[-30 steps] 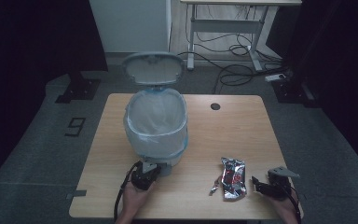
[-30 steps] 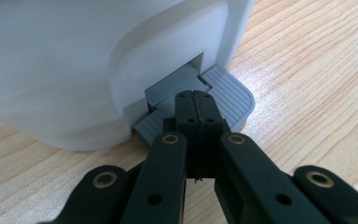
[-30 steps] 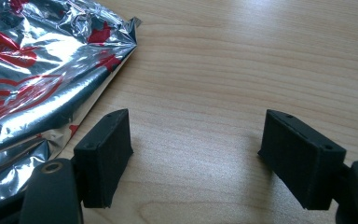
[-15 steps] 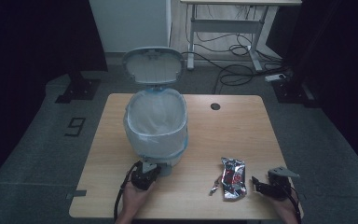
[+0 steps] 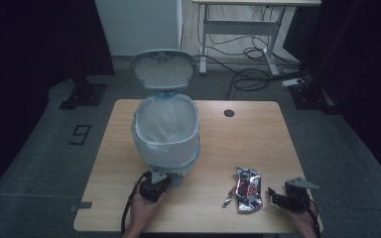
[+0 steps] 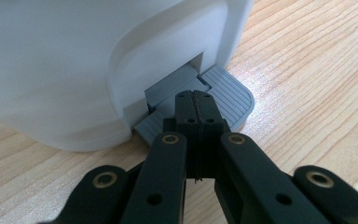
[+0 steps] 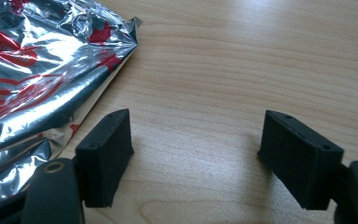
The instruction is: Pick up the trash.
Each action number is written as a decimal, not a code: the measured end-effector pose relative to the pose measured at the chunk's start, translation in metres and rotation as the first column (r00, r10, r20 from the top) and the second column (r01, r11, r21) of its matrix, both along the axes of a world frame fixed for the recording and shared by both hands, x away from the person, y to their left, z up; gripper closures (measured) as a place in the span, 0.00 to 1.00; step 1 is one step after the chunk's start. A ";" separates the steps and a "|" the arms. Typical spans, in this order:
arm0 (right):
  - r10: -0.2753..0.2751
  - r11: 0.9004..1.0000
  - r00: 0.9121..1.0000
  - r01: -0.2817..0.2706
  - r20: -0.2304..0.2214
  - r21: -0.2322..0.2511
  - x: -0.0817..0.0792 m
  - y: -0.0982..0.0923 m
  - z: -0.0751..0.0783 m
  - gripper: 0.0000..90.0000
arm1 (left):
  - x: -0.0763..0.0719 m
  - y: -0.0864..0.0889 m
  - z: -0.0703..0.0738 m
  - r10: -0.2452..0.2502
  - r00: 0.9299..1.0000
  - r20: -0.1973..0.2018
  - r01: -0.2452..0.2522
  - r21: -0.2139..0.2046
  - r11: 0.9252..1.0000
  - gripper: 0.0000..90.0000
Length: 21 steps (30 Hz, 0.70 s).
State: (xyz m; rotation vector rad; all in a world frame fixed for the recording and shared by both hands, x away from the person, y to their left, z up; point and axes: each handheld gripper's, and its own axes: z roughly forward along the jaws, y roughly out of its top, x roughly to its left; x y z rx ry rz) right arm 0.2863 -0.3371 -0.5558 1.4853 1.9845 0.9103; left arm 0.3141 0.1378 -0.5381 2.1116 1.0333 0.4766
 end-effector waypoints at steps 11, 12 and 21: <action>0.011 1.000 0.999 -0.012 0.043 0.024 -0.007 0.004 0.012 0.33 | 0.001 0.001 0.000 -0.004 1.000 -0.003 0.004 -0.002 1.000 1.00; 0.017 0.999 0.999 -0.018 0.043 0.027 -0.008 0.005 0.014 0.33 | 0.001 0.001 0.000 -0.003 1.000 -0.003 0.003 -0.002 1.000 1.00; 0.052 0.998 0.997 -0.054 0.050 0.037 -0.011 0.014 0.019 0.33 | 0.001 0.001 0.000 -0.005 1.000 -0.010 0.005 -0.008 1.000 1.00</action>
